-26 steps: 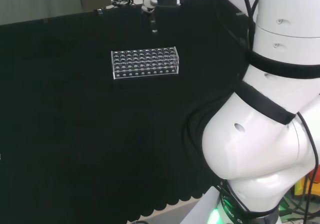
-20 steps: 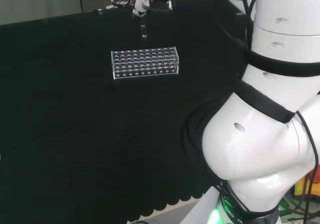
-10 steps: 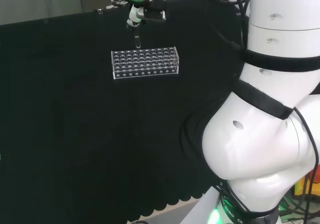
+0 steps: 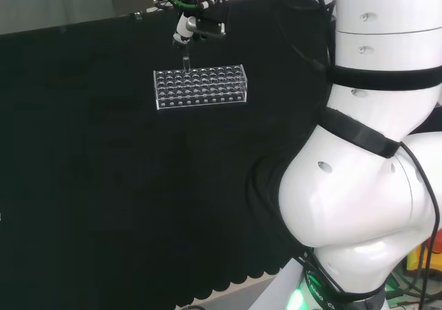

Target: Put the test tube back in the rack.

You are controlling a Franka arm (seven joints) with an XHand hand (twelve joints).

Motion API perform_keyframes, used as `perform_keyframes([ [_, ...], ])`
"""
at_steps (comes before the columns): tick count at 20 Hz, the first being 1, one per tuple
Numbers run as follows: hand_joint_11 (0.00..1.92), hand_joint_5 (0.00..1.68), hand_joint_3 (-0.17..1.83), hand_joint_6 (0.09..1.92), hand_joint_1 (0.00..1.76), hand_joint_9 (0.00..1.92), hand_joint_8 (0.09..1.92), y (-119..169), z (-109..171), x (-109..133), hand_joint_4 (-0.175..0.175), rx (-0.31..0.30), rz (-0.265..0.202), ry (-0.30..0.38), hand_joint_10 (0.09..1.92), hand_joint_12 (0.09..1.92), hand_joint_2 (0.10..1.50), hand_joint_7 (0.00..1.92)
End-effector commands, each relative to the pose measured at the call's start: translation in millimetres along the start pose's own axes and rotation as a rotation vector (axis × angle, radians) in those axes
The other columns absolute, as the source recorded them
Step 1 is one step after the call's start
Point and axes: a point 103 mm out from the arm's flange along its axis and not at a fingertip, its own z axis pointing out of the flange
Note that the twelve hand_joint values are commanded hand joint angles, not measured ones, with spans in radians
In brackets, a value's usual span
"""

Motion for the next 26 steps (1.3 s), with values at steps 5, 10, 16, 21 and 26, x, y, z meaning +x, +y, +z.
perform_keyframes([
  [5,1.22,1.34,0.74,0.53,1.44,1.37,0.61,17.5,12.6,-12.8,-0.175,0.039,0.026,0.043,0.46,0.97,0.56,1.42],
  [10,1.22,1.34,0.74,0.53,1.44,1.37,0.61,23.0,22.5,-16.6,-0.175,0.057,0.027,0.045,0.46,0.97,0.55,1.42],
  [16,1.22,1.34,0.75,0.53,1.44,1.37,0.61,26.2,24.7,-27.5,-0.175,0.075,0.026,0.061,0.46,0.97,0.55,1.42],
  [21,1.22,1.34,0.75,0.53,1.44,1.37,0.61,28.0,25.4,-29.8,-0.175,0.081,0.034,0.065,0.46,0.97,0.55,1.42],
  [26,1.22,1.34,0.75,0.53,1.44,1.37,0.61,30.0,27.1,-31.2,-0.175,0.088,0.039,0.055,0.46,0.97,0.55,1.42],
])
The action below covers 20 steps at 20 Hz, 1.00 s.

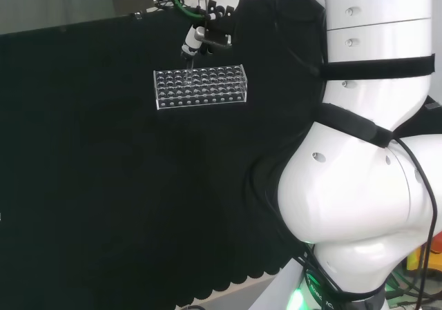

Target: Put the test tube back in the rack.

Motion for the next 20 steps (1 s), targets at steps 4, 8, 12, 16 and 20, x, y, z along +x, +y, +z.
perform_keyframes([
  [4,1.21,1.34,0.75,0.53,1.44,1.37,0.61,8.2,8.5,6.7,-0.175,0.016,0.022,-0.025,0.46,0.97,0.55,1.42],
  [8,1.21,1.34,0.75,0.53,1.44,1.37,0.61,19.0,20.6,13.4,-0.175,0.02,0.001,-0.032,0.46,0.97,0.55,1.42],
  [12,1.21,1.34,0.75,0.53,1.44,1.37,0.61,23.4,24.3,15.4,-0.175,0.03,-0.007,-0.048,0.47,0.97,0.55,1.42],
  [16,1.21,1.34,0.75,0.53,1.44,1.36,0.61,23.4,20.3,5.0,-0.175,0.046,-0.016,-0.055,0.47,0.97,0.55,1.42],
  [20,1.21,1.34,0.75,0.53,1.44,1.36,0.61,24.4,22.3,5.0,-0.175,0.038,0.027,-0.063,0.47,0.97,0.55,1.42],
])
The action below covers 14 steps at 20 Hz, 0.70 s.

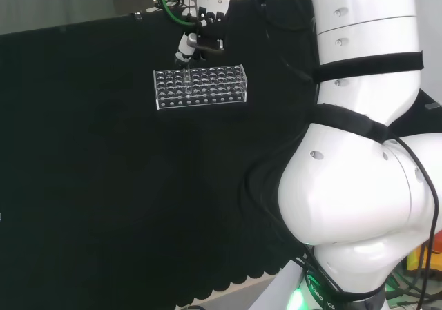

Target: Put the test tube back in the rack.

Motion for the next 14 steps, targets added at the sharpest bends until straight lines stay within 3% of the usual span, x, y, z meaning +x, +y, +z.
perform_keyframes([
  [1,1.21,1.34,0.75,0.53,1.44,1.36,0.61,1.1,5.6,-0.3,-0.175,0.004,0.043,-0.016,0.47,0.97,0.55,1.42],
  [9,1.21,1.34,0.75,0.53,1.44,1.36,0.61,2.5,7.5,-9.7,-0.175,0.027,0.013,0.019,0.47,0.98,0.55,1.42],
  [14,1.21,1.34,0.75,0.53,1.44,1.36,0.61,4.3,11.5,-10.3,-0.175,0.033,0.033,0.013,0.47,0.98,0.55,1.42],
])
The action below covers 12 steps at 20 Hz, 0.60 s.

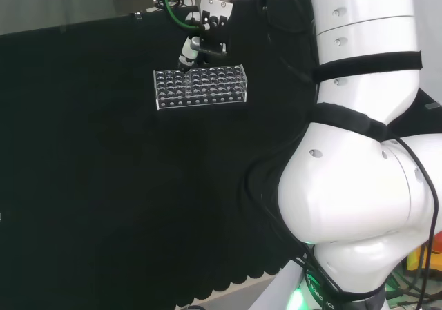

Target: Put the test tube back in the rack.

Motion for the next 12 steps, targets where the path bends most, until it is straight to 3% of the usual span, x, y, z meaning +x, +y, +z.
perform_keyframes([
  [1,1.21,1.34,0.75,0.53,1.44,1.36,0.61,1.5,5.4,0.2,-0.175,0.01,0.017,-0.003,0.47,0.98,0.55,1.42],
  [8,1.21,1.34,0.75,0.53,1.44,1.36,0.61,12.3,42.8,6.6,-0.175,0.036,0.006,-0.017,0.47,0.98,0.55,1.42],
  [12,1.21,1.34,0.74,0.53,1.44,1.36,0.61,10.2,47.4,7.1,-0.175,0.026,-0.003,-0.002,0.47,0.98,0.55,1.42],
])
